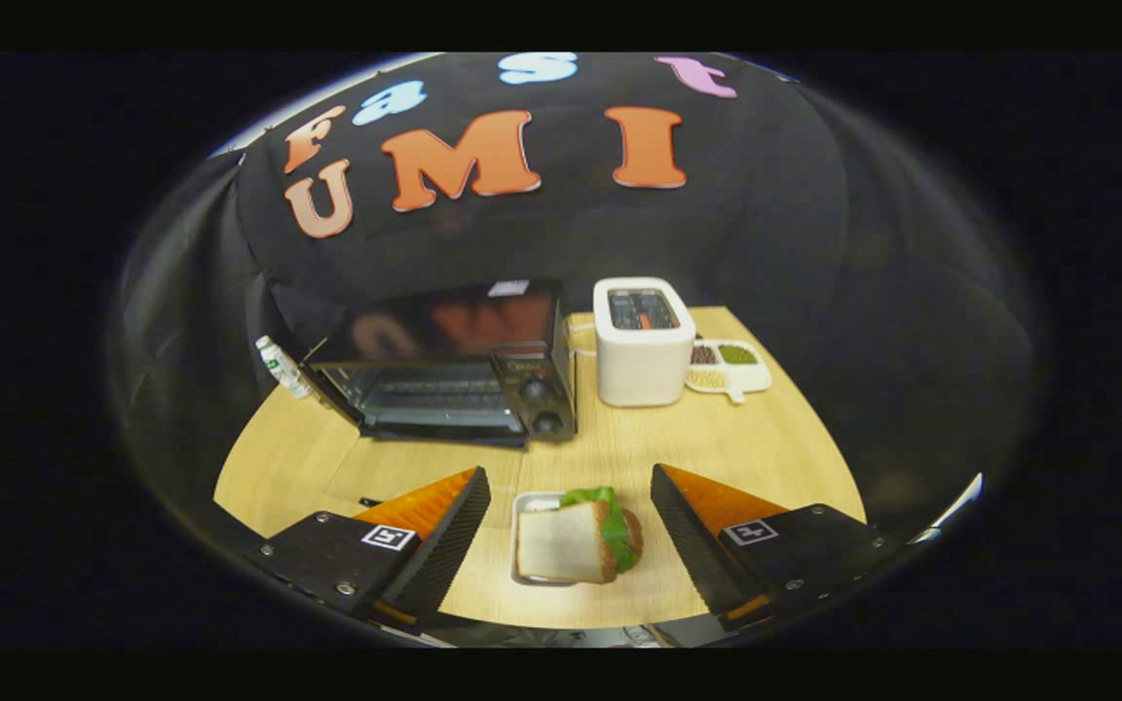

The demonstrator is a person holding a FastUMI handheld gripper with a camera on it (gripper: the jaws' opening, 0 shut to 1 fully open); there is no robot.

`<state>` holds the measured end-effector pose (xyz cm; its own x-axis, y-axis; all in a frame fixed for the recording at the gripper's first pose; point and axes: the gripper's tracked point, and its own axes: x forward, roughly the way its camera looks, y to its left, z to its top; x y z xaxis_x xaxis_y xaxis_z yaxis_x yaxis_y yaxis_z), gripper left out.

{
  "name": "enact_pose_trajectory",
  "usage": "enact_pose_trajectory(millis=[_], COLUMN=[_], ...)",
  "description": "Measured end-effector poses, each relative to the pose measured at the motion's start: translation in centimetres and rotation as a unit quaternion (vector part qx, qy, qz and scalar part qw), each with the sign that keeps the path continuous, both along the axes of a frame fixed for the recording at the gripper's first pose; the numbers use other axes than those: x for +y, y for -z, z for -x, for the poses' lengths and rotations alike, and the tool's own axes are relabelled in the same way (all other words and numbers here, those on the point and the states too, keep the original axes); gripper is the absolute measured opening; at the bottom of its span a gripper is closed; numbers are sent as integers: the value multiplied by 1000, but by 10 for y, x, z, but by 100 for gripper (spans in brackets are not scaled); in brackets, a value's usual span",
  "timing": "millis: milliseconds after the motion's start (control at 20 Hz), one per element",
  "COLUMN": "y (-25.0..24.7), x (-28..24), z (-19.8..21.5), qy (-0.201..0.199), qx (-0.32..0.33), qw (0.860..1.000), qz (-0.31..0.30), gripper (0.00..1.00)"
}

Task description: Open the toaster oven, put the food inside, and close the toaster oven door.

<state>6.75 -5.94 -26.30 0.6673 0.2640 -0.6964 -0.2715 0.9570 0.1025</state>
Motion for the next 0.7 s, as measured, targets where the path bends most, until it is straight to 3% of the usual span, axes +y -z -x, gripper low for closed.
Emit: enact_pose_trajectory(millis=[350, 700], y=[85, 122], x=[-12, -1], z=[14, 29], qy=[-40, -69], qx=[157, 234], qw=[985, 964], qz=[-63, -103], gripper=[99, 96])
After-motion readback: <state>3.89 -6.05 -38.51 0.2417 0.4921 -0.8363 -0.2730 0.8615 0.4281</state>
